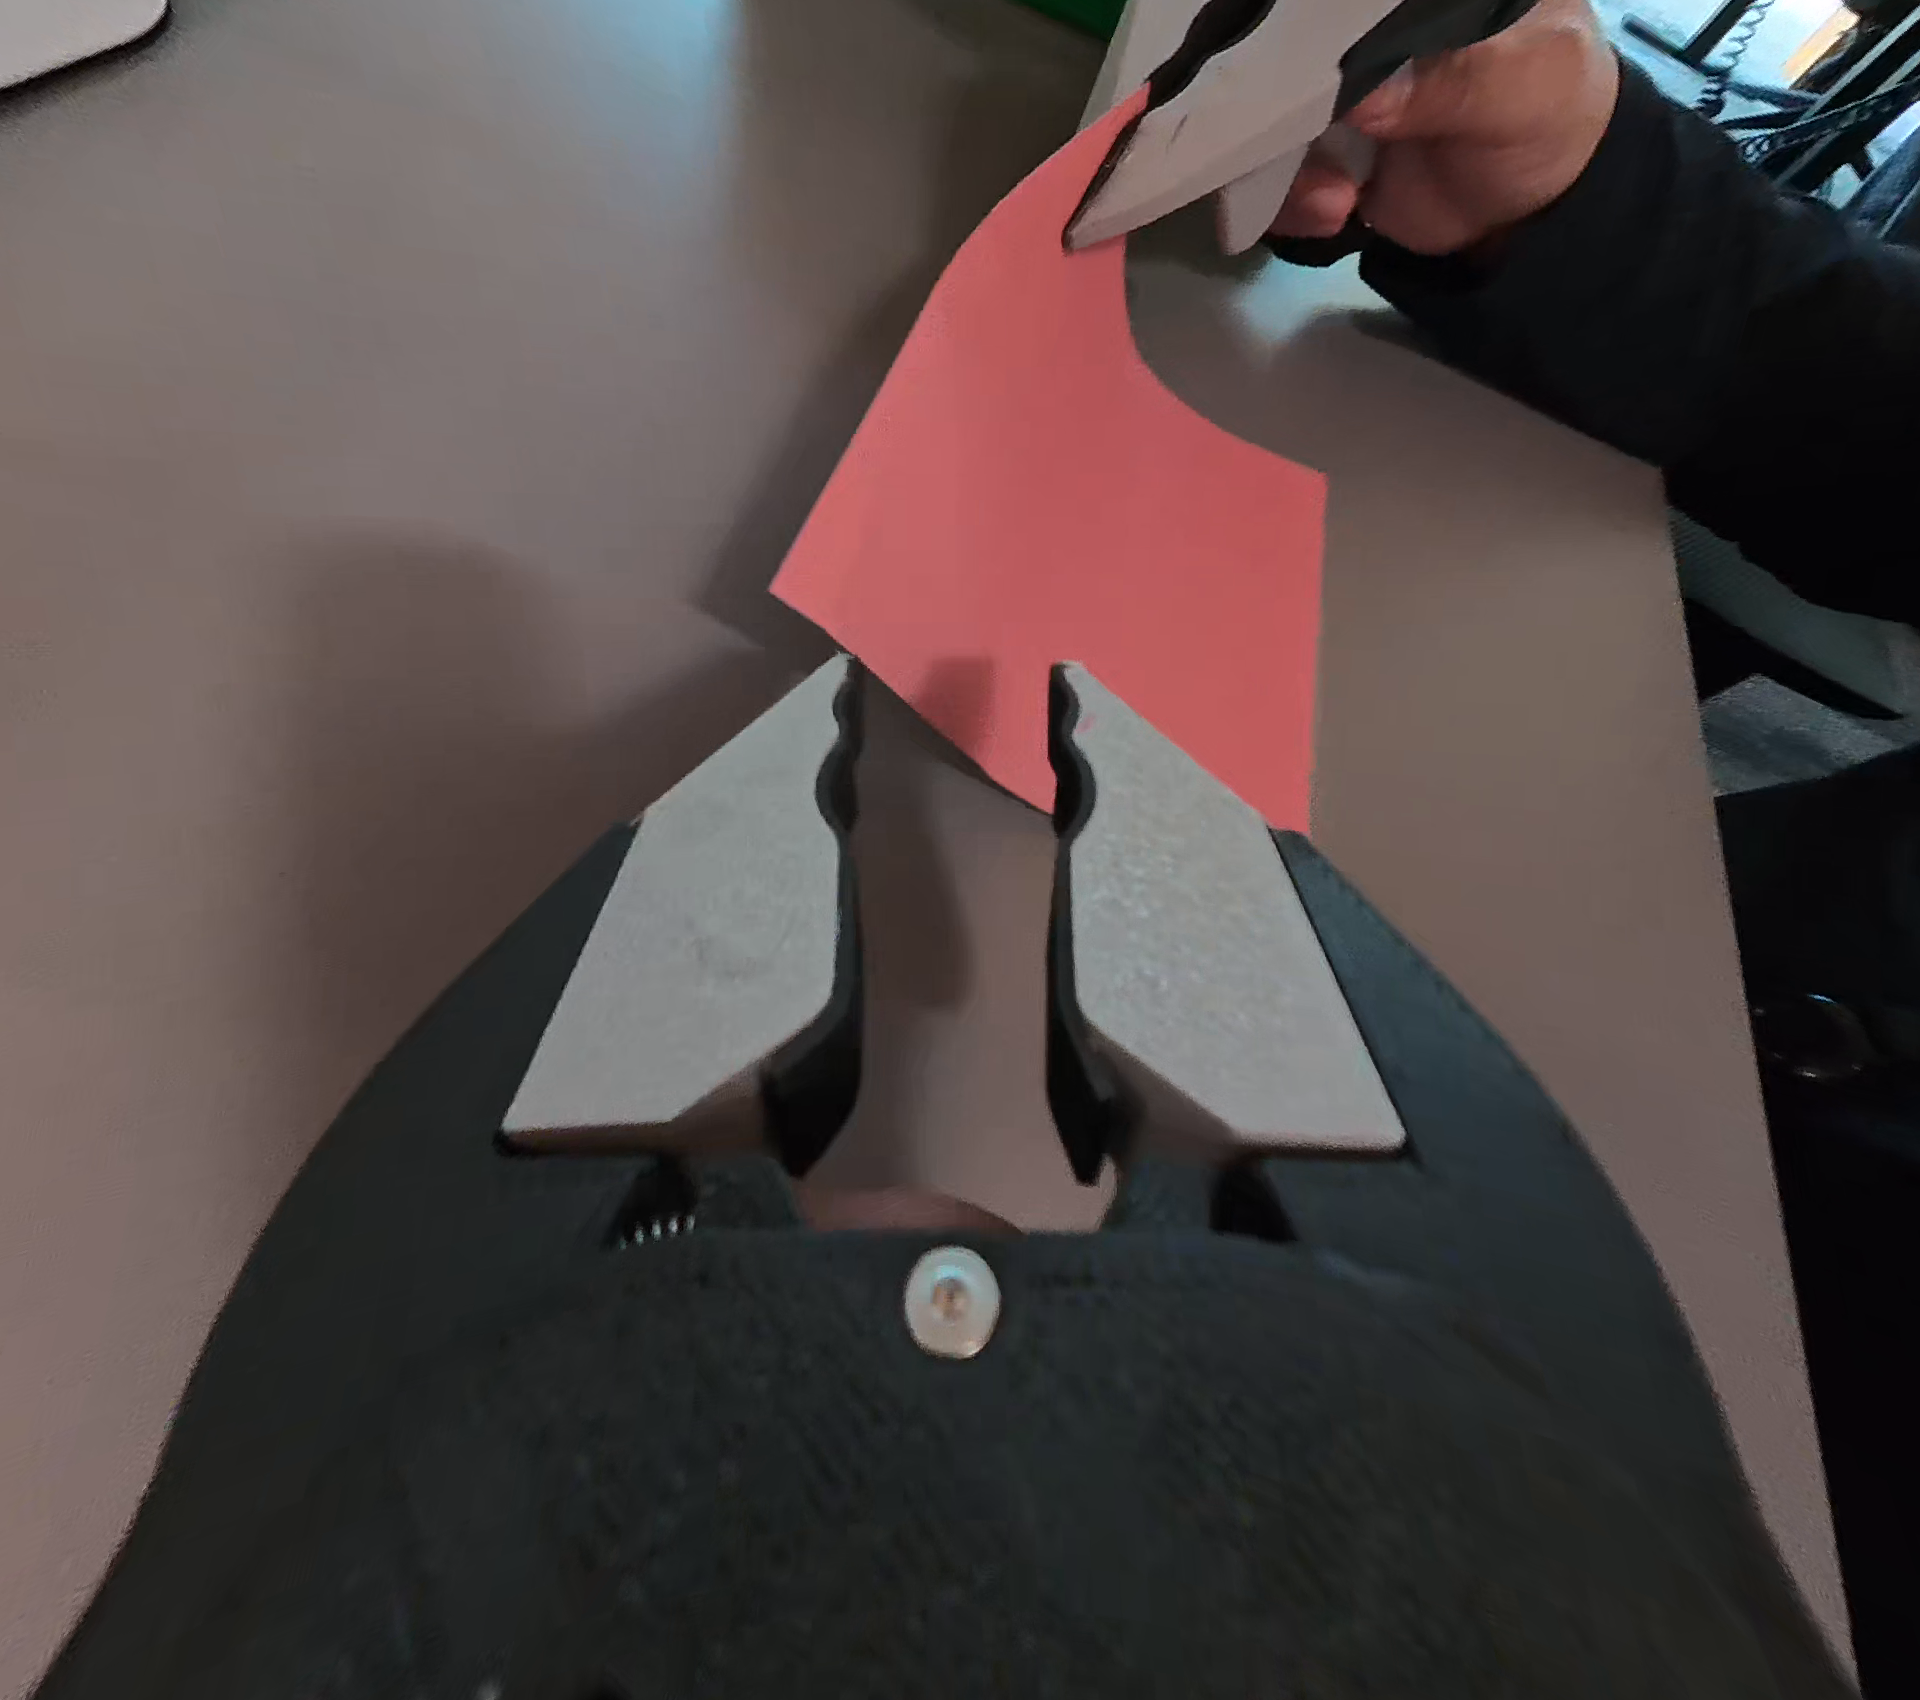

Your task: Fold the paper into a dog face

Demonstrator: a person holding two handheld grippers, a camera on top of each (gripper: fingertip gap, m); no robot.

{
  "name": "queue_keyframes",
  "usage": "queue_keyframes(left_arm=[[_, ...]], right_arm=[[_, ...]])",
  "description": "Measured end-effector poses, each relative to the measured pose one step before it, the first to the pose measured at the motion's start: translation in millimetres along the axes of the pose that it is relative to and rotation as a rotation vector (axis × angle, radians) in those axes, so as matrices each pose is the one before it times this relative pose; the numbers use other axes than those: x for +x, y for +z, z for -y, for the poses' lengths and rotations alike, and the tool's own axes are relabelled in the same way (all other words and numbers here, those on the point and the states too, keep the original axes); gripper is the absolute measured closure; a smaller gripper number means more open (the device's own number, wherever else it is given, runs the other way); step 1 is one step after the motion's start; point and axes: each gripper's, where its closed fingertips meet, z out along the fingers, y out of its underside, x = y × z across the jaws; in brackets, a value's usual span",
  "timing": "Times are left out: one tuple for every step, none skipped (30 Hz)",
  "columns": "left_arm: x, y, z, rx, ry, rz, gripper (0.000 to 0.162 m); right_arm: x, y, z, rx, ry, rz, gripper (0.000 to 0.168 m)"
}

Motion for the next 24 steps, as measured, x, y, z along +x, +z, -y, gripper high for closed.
queue_keyframes(left_arm=[[-0.29,-1.47,1.96,0.0042,0.0067,0.0098,0.128],[-0.10,-2.52,3.41,0.0105,0.0117,0.0119,0.126],[0.49,-3.35,4.23,0.0152,0.0175,0.0125,0.126],[0.95,-3.69,4.71,0.0162,0.0242,0.0138,0.126],[2.41,-3.40,3.69,0.0108,0.0351,0.0108,0.129],[5.46,-2.48,1.37,-0.0009,0.0533,-0.0020,0.137],[8.89,-0.76,-1.06,-0.0108,0.0722,-0.0157,0.144],[10.65,1.32,-3.40,-0.0207,0.0825,-0.0222,0.149],[11.01,3.49,-6.23,-0.0333,0.0708,-0.0247,0.154],[9.17,5.37,-8.59,-0.0485,0.0430,-0.0229,0.157],[6.37,6.68,-9.57,-0.0620,0.0077,-0.0212,0.156],[3.79,6.54,-8.90,-0.0624,-0.0235,-0.0228,0.156],[1.50,5.34,-5.77,-0.0444,-0.0291,-0.0195,0.158],[-0.02,3.45,-1.22,-0.0138,-0.0178,-0.0075,0.160],[0.46,1.97,2.51,0.0113,-0.0010,-0.0027,0.162],[3.05,1.60,3.53,0.0171,0.0128,-0.0112,0.162],[3.91,2.10,2.11,0.0067,0.0171,-0.0115,0.162],[2.09,3.28,-0.79,-0.0128,0.0128,-0.0007,0.162],[0.29,4.63,-2.69,-0.0246,0.0089,0.0083,0.162],[0.06,5.11,-0.34,-0.0097,0.0062,0.0087,0.162],[1.27,3.51,3.78,0.0135,-0.0025,-0.0011,0.162],[1.45,3.68,4.27,0.0134,-0.0090,-0.0056,0.162],[0.96,3.52,3.63,0.0098,-0.0097,-0.0037,0.162],[0.04,3.32,3.31,0.0088,-0.0074,0.0014,0.162]], right_arm=[[1.70,0.35,-1.22,-0.0055,0.0053,-0.0063,0.168],[1.67,0.32,-1.33,-0.0063,0.0049,-0.0066,0.168],[2.07,0.28,-1.35,-0.0071,0.0025,-0.0105,0.168],[2.08,0.14,-1.32,-0.0076,-0.0007,-0.0121,0.168],[1.41,0.15,-1.28,-0.0078,-0.0030,-0.0092,0.168],[0.72,0.21,-0.85,-0.0060,-0.0036,-0.0056,0.168],[0.34,0.24,-0.34,-0.0031,-0.0035,-0.0038,0.168],[0.16,0.39,-0.34,-0.0029,-0.0031,-0.0026,0.168],[0.21,0.43,-0.74,-0.0049,-0.0033,-0.0027,0.168],[0.49,0.54,-1.14,-0.0074,-0.0044,-0.0045,0.168],[1.06,0.51,-1.45,-0.0095,-0.0052,-0.0074,0.168],[1.15,0.35,-1.56,-0.0095,-0.0058,-0.0086,0.168],[1.16,0.28,-1.19,-0.0078,-0.0061,-0.0088,0.168],[1.12,0.28,-0.86,-0.0057,-0.0059,-0.0081,0.168],[0.80,0.25,-0.78,-0.0048,-0.0044,-0.0059,0.168],[0.62,0.32,-0.51,-0.0039,-0.0023,-0.0043,0.168],[0.53,0.25,-0.33,-0.0028,-0.0009,-0.0038,0.168],[0.52,0.31,-0.12,-0.0023,-0.0011,-0.0036,0.168],[0.29,0.36,-0.08,-0.0020,-0.0022,-0.0035,0.168],[0.22,0.37,0.11,-0.0012,-0.0027,-0.0042,0.168],[-0.22,0.27,0.58,0.0007,-0.0029,-0.0033,0.168],[-1.25,0.24,1.34,0.0041,-0.0041,0.0010,0.168],[-2.39,0.08,2.13,0.0075,-0.0060,0.0049,0.168],[-3.27,0.10,2.81,0.0097,-0.0088,0.0061,0.168]])
